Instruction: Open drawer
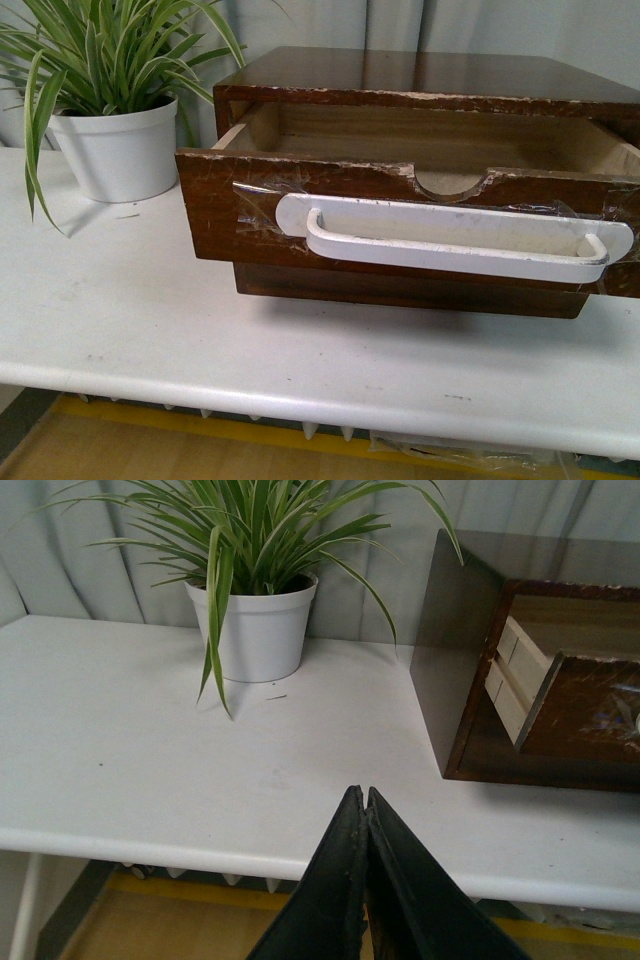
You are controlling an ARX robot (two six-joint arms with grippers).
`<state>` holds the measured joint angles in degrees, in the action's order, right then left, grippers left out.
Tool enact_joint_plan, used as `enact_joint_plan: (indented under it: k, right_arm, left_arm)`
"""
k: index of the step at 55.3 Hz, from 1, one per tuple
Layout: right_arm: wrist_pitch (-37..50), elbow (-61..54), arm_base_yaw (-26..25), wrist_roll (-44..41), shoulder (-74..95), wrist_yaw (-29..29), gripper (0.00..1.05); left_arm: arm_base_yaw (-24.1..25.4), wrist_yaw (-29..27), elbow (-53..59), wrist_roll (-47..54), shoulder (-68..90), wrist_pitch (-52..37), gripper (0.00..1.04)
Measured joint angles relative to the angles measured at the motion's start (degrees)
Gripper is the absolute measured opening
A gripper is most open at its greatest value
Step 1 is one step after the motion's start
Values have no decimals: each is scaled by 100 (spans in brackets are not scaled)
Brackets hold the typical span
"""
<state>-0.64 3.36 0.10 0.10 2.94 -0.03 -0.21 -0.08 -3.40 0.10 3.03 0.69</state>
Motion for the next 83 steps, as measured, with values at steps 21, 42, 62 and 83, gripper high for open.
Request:
enact_joint_plan:
  k: [21,42,62,83]
  right_arm:
    - [44,-293,0,-4,-271,0,1]
    - [44,-293,0,-9,-271,0,20]
    - [44,-293,0,-9,-271,0,88]
    - [44,-293,0,-7,-271,0,96]
  left_arm:
    - [4,7,282,0,-284,-37,4]
    - [4,7,284,-15,-291,-37,23]
    - [4,7,284,-15,-291,-37,93]
    - [4,7,284,-15,-291,-37,99]
